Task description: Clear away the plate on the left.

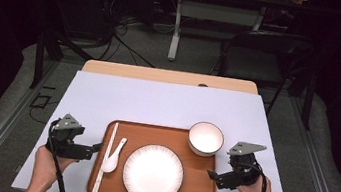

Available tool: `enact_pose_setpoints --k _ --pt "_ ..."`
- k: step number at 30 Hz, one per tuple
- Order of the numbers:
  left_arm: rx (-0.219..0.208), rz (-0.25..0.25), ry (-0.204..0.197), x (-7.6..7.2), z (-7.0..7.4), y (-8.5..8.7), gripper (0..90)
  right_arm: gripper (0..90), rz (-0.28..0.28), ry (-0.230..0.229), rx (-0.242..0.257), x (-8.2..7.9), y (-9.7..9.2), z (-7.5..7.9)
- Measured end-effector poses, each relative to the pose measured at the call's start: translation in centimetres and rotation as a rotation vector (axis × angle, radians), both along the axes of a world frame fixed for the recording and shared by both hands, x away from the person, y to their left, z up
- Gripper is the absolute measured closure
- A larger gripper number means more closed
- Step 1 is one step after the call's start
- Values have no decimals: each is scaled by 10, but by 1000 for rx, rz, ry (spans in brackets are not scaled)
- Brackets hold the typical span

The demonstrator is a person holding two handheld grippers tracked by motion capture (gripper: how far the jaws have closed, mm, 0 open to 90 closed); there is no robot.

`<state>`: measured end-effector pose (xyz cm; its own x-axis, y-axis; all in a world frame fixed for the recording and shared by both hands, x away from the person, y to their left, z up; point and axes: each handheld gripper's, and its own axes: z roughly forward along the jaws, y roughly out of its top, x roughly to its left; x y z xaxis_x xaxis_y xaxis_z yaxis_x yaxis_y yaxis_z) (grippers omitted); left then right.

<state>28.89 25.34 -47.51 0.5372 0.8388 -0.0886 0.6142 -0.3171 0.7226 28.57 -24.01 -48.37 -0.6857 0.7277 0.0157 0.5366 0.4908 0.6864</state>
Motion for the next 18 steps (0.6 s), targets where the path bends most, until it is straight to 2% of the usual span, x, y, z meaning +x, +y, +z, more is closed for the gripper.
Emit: enact_pose_setpoints --k 5,9,11,14,17,18 --pt "9 34 6 -4 -3 15 118 0 -63 0 6 -5 -23 -5" --pt "9 48 30 -8 -13 22 117 0 -99 -1 -5 -8 -36 -10" --pt "23 51 37 -10 -17 23 116 0 -113 -1 -15 -9 -41 -13" --pt "34 58 44 -13 -24 26 110 0 -136 9 -1 -10 -46 -18" --pt "20 69 39 -17 -31 28 111 0 -144 12 9 -12 -52 -26" --pt "27 67 46 -18 -34 28 113 0 -153 30 28 -12 -55 -29"
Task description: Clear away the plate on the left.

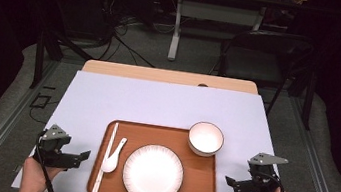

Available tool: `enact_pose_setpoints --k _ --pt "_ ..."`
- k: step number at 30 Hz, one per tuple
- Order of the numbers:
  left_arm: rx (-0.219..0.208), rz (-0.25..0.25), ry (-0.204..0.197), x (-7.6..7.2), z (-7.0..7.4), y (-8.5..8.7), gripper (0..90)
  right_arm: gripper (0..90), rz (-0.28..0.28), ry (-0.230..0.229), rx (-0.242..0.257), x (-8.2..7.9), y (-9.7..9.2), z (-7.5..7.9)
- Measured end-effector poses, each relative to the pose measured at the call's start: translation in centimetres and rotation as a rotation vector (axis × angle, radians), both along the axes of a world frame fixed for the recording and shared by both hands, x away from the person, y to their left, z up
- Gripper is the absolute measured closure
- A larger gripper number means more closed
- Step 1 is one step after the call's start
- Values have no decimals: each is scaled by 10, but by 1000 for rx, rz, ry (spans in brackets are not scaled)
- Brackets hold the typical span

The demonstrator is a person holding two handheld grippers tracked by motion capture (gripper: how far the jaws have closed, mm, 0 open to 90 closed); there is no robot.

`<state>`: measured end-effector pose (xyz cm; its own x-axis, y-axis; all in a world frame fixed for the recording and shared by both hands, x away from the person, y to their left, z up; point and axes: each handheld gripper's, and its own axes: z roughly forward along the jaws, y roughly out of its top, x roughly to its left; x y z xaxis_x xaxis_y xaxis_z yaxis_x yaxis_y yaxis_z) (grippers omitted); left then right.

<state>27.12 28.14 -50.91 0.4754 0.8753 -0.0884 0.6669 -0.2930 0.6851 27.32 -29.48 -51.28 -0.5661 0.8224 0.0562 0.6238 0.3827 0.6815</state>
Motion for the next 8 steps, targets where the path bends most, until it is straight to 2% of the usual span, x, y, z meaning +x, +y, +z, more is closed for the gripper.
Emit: enact_pose_setpoints --k 2,5,8 --pt "25 -6 7 -1 -3 0 112 0 -15 4 12 0 -5 -2" --pt "11 -1 26 2 -8 3 111 0 -36 2 17 2 -11 -4" --pt "30 6 43 5 -12 4 104 0 -42 11 17 3 -12 -5"
